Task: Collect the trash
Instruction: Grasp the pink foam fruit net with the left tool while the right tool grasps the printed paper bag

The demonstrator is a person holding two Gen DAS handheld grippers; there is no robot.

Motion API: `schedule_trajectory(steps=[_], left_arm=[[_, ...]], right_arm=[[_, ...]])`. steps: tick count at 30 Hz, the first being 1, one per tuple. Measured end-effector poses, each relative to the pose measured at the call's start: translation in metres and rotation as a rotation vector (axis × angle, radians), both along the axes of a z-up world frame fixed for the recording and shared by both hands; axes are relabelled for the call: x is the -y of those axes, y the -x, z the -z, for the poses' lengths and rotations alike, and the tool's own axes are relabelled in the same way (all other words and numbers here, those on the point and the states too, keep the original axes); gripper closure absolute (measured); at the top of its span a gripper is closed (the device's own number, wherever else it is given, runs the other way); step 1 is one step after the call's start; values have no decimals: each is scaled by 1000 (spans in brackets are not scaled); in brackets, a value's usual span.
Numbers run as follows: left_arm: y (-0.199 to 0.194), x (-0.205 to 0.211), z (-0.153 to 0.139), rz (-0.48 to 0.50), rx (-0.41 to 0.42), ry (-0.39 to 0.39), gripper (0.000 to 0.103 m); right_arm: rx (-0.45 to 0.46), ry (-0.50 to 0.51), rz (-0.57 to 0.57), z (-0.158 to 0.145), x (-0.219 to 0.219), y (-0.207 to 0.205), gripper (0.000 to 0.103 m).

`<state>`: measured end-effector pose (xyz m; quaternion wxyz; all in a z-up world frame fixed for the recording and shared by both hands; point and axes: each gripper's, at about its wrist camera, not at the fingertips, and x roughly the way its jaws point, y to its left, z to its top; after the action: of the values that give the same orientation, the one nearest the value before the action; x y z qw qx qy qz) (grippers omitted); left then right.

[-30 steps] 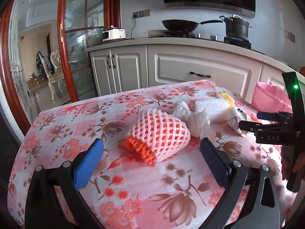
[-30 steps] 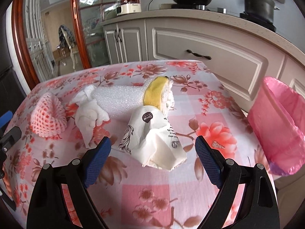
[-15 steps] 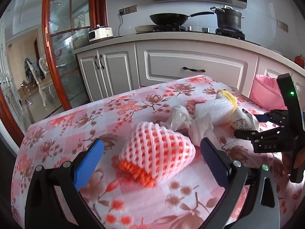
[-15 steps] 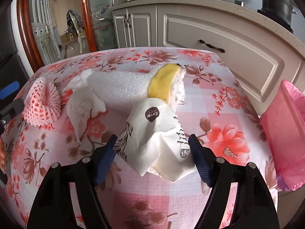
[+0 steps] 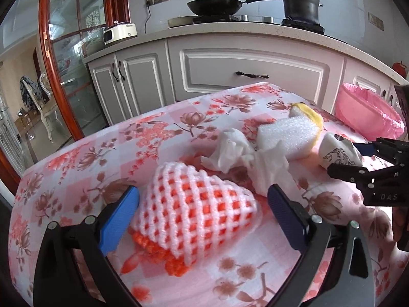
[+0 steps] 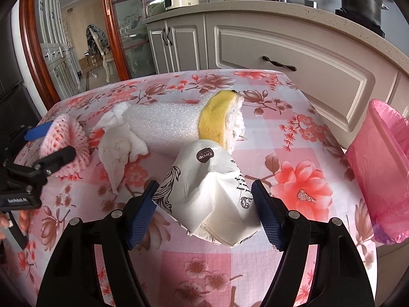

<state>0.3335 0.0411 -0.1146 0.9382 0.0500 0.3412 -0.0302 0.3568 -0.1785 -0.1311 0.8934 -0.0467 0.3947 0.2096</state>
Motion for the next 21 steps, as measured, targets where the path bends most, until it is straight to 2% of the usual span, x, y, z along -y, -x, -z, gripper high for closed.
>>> schedule_trajectory(steps=[1,10,16,21], left_arm=[[2,1,1,2,1,1,26],[31,8,-7,39,20,74,51],[60,15,-13,49,37,145,60],[85,30,-22,61,78,142,60]], right_arm=[[2,-2,2,-1,0,2,33],[38,-31,22,-12,2,27,35],[58,-55,29,-21,6,51,36],[85,-77,37,-29,13,72,36]])
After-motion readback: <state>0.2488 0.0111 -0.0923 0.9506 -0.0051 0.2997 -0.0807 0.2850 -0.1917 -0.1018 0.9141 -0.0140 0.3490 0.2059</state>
